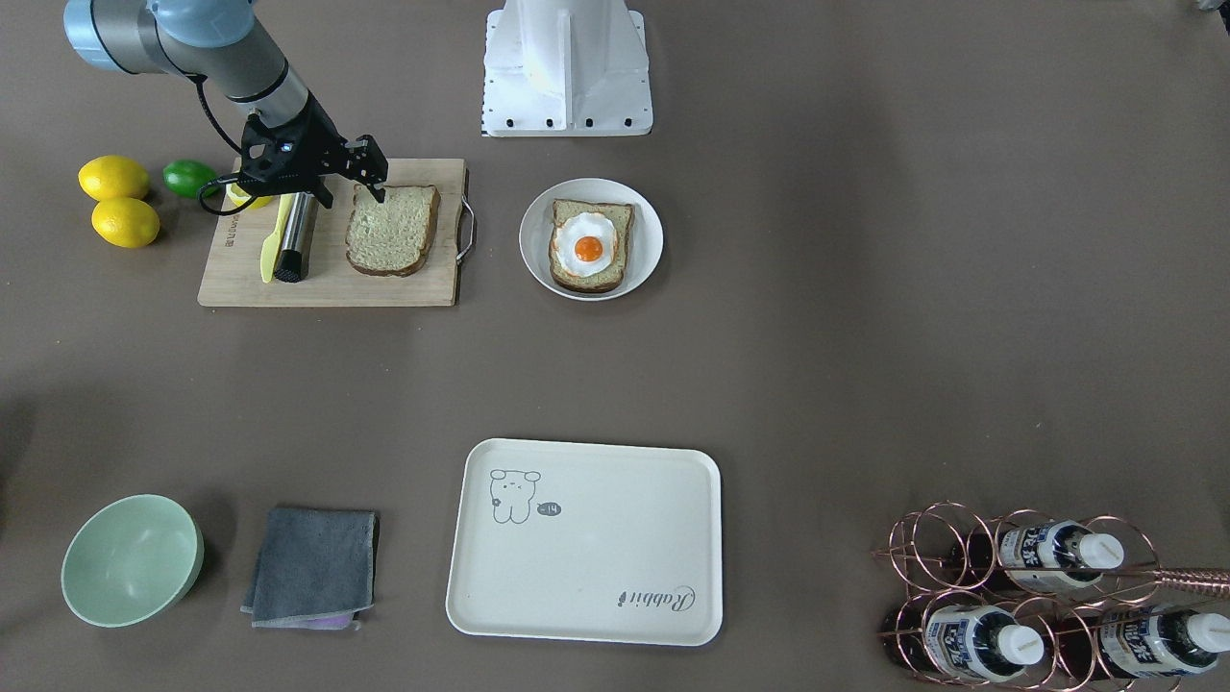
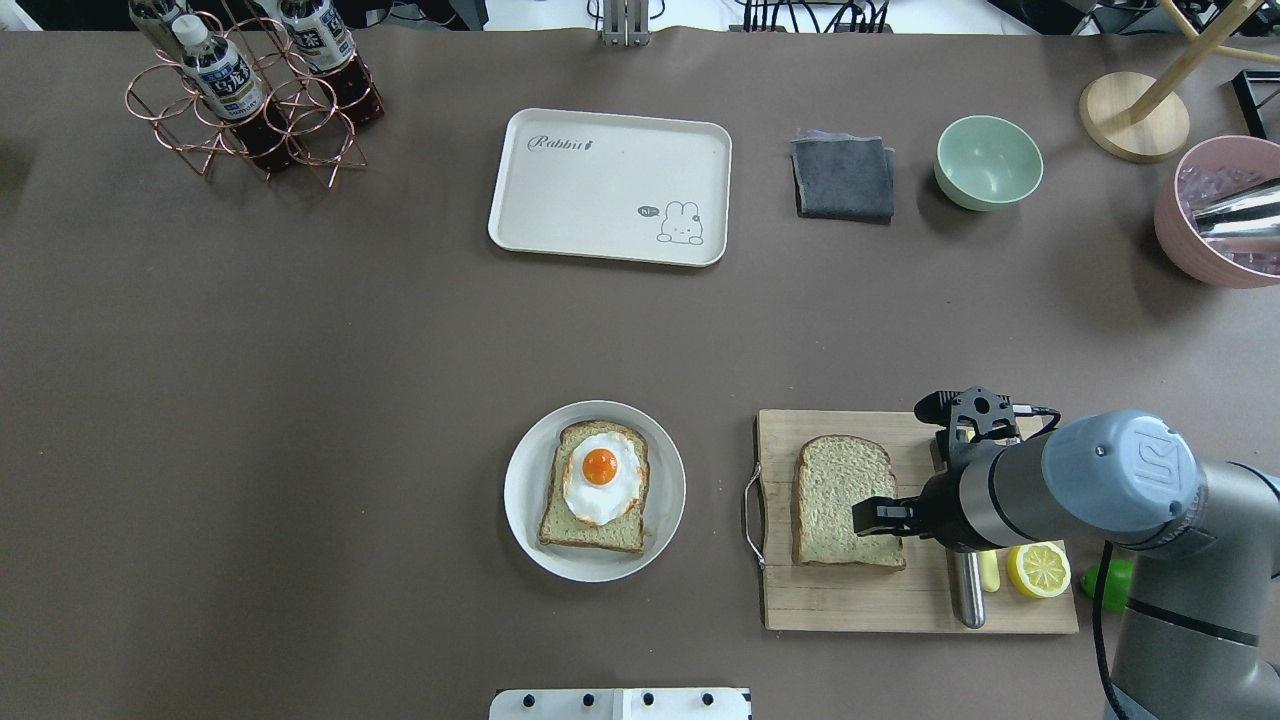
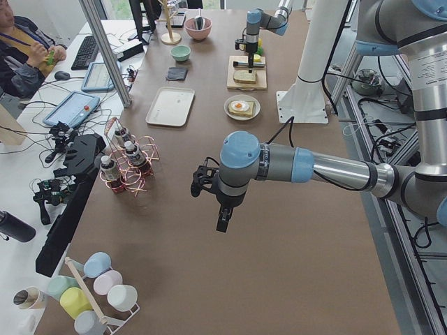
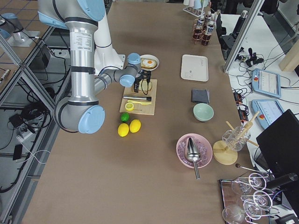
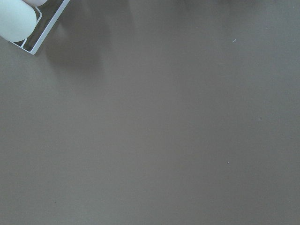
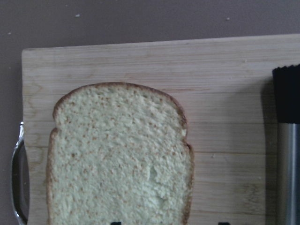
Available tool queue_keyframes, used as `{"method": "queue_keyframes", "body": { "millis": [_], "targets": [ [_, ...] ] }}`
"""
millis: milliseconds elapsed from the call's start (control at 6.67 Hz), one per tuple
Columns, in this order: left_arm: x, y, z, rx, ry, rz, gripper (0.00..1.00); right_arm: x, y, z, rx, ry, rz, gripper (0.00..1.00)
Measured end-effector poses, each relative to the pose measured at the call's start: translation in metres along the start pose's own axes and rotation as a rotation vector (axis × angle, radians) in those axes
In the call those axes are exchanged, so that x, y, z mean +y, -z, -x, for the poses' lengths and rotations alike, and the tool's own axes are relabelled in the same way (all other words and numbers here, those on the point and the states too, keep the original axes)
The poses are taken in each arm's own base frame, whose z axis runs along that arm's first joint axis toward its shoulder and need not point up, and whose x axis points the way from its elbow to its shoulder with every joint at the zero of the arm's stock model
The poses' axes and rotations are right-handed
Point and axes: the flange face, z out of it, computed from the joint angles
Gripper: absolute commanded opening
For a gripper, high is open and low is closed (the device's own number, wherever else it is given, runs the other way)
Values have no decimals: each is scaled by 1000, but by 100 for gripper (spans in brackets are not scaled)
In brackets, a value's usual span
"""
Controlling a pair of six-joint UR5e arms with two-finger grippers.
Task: Make sandwich and place on tray
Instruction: 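Lower the right gripper and grasp the bread slice's edge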
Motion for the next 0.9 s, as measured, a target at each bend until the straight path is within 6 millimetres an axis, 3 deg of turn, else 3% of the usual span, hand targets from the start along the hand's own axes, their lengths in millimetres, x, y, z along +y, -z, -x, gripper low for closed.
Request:
{"method": "queue_keyframes", "body": {
  "millis": [450,900],
  "targets": [
    [1,-1,0,1,1,1,97,-5,-5,-2,8,-9,3,70],
    [1,-1,1,1,0,2,97,-24,-4,-3,4,-55,-12,64]
  ]
}}
